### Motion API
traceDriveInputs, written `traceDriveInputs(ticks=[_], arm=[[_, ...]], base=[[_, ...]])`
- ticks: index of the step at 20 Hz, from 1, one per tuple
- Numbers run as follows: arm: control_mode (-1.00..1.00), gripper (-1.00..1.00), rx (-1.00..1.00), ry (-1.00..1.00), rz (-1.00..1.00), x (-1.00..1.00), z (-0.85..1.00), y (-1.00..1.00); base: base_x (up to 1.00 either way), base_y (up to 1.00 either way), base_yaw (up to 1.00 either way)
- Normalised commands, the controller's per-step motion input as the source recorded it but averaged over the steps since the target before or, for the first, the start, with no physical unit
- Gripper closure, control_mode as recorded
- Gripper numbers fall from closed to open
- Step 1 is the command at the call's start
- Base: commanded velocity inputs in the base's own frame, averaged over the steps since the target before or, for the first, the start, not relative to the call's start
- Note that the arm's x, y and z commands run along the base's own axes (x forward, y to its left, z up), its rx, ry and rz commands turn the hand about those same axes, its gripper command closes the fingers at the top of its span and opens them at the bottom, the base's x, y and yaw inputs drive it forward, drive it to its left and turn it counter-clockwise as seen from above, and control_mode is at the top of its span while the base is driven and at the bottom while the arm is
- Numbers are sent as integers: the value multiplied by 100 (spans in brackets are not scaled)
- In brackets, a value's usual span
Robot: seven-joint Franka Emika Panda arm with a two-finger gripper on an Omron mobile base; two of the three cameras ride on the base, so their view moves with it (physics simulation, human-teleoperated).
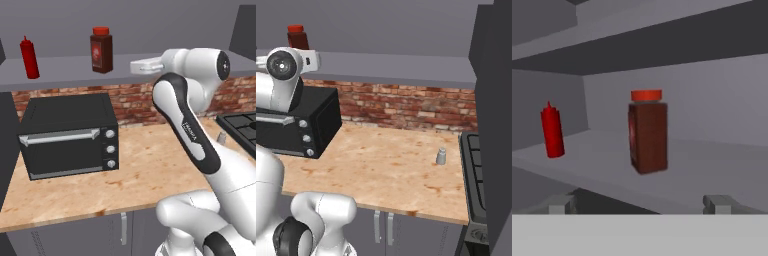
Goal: Collect the paprika, ketchup, and shaker from the cabinet and place them next to the stove.
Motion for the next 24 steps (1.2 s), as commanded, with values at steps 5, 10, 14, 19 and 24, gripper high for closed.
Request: traceDriveInputs(ticks=[5, 10, 14, 19, 24], arm=[[-100, -100, 0, 11, -2, 51, 4, 2], [-100, -100, -2, 2, 0, 41, 10, 4], [-100, -100, -3, 0, 0, 18, 21, 9], [-100, -100, -6, 0, 0, 8, 9, 13], [-100, -100, -8, 0, 0, 22, 1, 23]], base=[[0, 0, 0], [0, 0, 0], [0, 0, 0], [0, 0, 0], [0, 0, 0]])
